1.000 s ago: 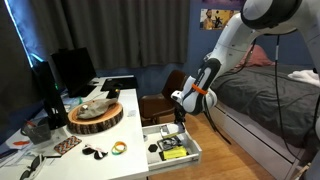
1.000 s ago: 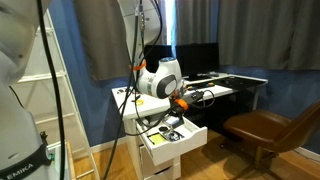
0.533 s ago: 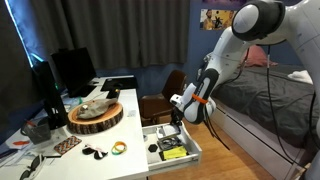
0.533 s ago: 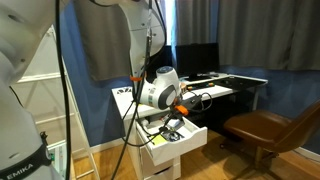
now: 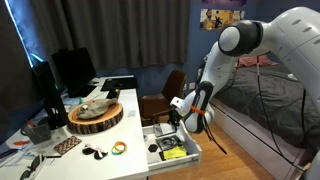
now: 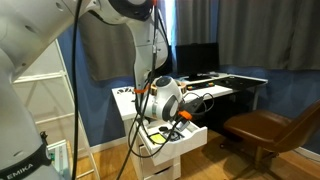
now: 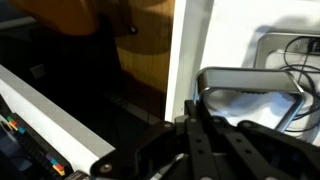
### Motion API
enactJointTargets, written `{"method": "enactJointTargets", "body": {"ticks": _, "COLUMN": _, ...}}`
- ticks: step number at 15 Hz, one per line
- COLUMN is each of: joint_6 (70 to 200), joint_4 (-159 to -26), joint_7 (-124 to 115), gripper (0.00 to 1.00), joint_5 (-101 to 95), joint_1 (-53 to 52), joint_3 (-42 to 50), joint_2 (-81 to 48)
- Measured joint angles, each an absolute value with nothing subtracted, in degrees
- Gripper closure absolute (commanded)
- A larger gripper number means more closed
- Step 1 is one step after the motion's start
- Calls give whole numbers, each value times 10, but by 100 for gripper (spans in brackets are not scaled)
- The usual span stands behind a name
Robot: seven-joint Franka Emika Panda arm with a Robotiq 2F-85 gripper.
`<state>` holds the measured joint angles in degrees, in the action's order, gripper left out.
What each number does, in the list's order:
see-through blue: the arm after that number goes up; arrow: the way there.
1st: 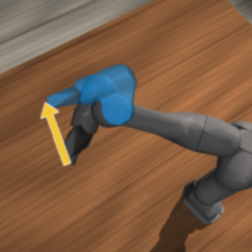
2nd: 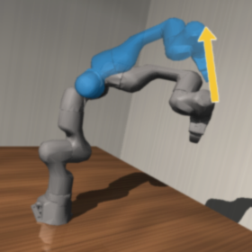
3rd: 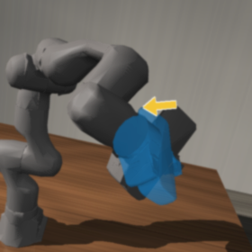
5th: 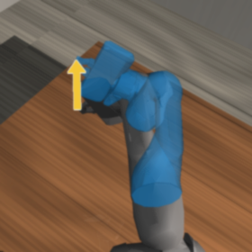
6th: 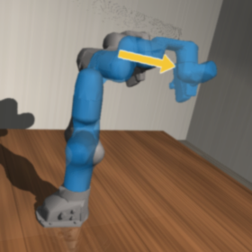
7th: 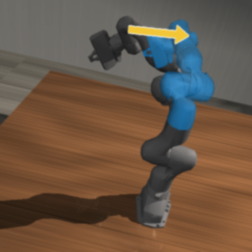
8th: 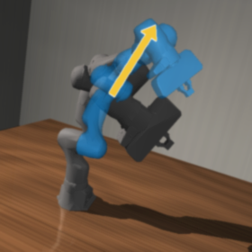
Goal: Remove the small metal tray from the countertop and put it in the opened drawer
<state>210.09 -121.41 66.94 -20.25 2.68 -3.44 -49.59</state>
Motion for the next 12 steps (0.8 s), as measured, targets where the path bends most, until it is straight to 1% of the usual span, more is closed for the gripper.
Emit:
{"method": "enactJointTargets", "body": {"ticks": 6, "joint_6": 2177, "joint_4": -1161, "joint_7": 669, "gripper": 99, "joint_5": -202, "joint_1": -35, "joint_3": 25, "joint_2": -561}}
{"method": "enactJointTargets", "body": {"ticks": 12, "joint_6": 2207, "joint_4": -1111, "joint_7": 670, "gripper": 99, "joint_5": -200, "joint_1": -68, "joint_3": 60, "joint_2": -614}}
